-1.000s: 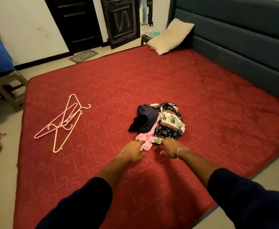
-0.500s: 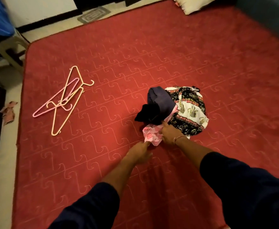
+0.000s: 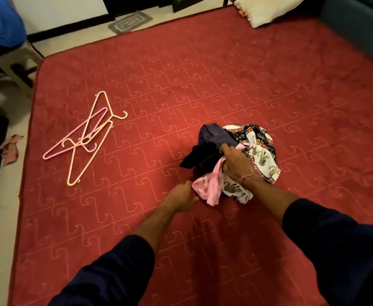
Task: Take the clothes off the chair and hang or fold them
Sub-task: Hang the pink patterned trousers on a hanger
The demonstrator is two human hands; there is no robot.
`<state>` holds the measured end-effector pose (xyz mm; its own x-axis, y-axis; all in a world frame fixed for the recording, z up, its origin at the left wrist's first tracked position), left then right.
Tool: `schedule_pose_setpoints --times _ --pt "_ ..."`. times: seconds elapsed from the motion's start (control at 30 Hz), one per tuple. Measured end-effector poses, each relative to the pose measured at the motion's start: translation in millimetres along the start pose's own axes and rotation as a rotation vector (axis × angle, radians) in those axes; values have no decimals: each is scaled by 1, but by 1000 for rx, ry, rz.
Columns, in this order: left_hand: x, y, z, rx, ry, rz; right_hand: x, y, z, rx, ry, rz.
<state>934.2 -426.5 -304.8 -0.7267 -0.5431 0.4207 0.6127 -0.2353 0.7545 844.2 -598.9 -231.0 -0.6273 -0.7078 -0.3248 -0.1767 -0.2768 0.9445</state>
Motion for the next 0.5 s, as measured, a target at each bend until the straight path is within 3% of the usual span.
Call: schedule_pose_setpoints --times 0.2,0.3,0.5 --pt "47 49 -10 125 -121 216 17 95 -7 389 -173 -248" --pt "89 81 -5 201 -212 367 7 153 -6 560 -175 -480" --pt "131 131 14 436 -176 455 -23 231 4 645 -19 -722"
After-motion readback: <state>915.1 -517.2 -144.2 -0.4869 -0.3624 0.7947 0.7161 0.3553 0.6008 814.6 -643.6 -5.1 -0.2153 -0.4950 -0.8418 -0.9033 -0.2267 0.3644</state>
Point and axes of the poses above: each hand's wrist, its own z-axis away from the middle knuckle, its own y-axis out of the back of the hand, x = y × z, the point moved 9 cm from there along -z, towards the middle knuckle
